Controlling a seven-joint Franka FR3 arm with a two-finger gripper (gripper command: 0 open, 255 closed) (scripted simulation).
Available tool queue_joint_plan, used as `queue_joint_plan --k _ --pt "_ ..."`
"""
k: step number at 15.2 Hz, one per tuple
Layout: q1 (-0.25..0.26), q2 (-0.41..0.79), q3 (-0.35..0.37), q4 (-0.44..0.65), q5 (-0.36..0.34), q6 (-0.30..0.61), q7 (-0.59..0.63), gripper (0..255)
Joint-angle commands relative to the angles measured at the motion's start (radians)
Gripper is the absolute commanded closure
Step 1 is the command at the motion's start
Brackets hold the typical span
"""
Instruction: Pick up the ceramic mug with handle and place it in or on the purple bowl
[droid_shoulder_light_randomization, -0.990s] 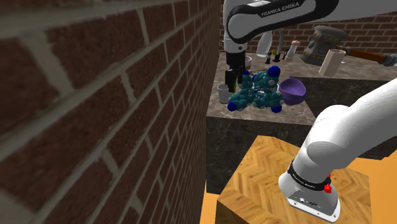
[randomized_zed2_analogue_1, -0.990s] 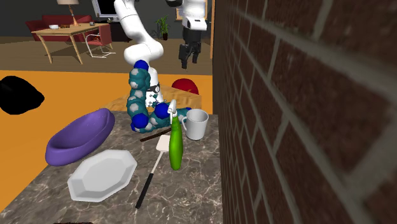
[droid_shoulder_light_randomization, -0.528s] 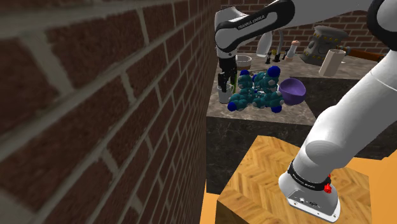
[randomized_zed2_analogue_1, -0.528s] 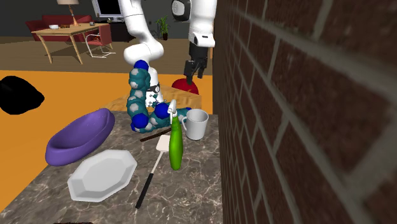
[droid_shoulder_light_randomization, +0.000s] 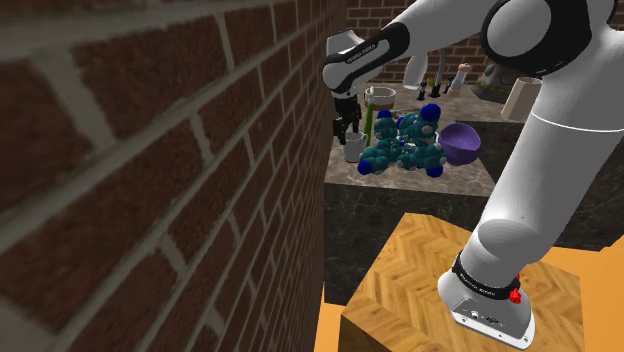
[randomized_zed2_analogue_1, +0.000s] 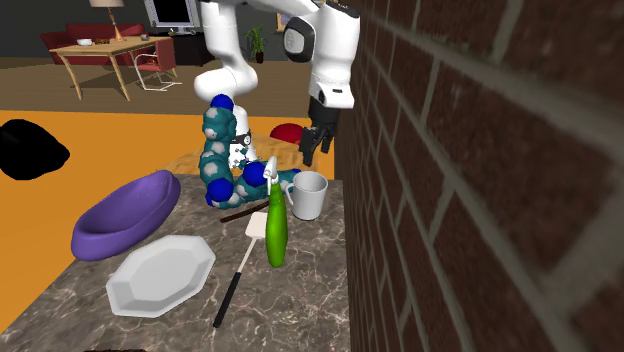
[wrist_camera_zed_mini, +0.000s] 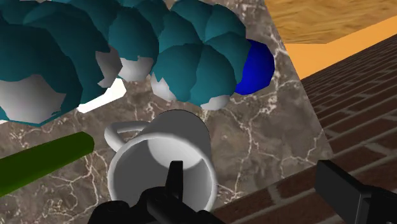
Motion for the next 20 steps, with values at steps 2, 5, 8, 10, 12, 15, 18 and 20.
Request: queue_joint_plan --k 2,5,8,10,12,15,18,20 --pt "-0.016 0.098 -0.012 0.071 0.006 0.030 -0.021 0" --pt "-0.019 0.111 -0.013 0.046 0.007 0.069 -0.021 0" --pt "-0.022 0.127 -0.015 0.024 0.008 0.107 -0.022 0" --pt "-0.024 0.135 -0.015 0.012 0.008 0.127 -0.023 0" --pt "-0.024 0.135 -0.015 0.012 0.008 0.127 -0.023 0" --pt "-0.024 0.135 -0.015 0.012 0.008 0.127 -0.023 0" --pt "-0.024 0.135 -0.015 0.013 0.008 0.126 -0.023 255" --pt "-0.024 0.135 -0.015 0.013 0.008 0.126 -0.023 255"
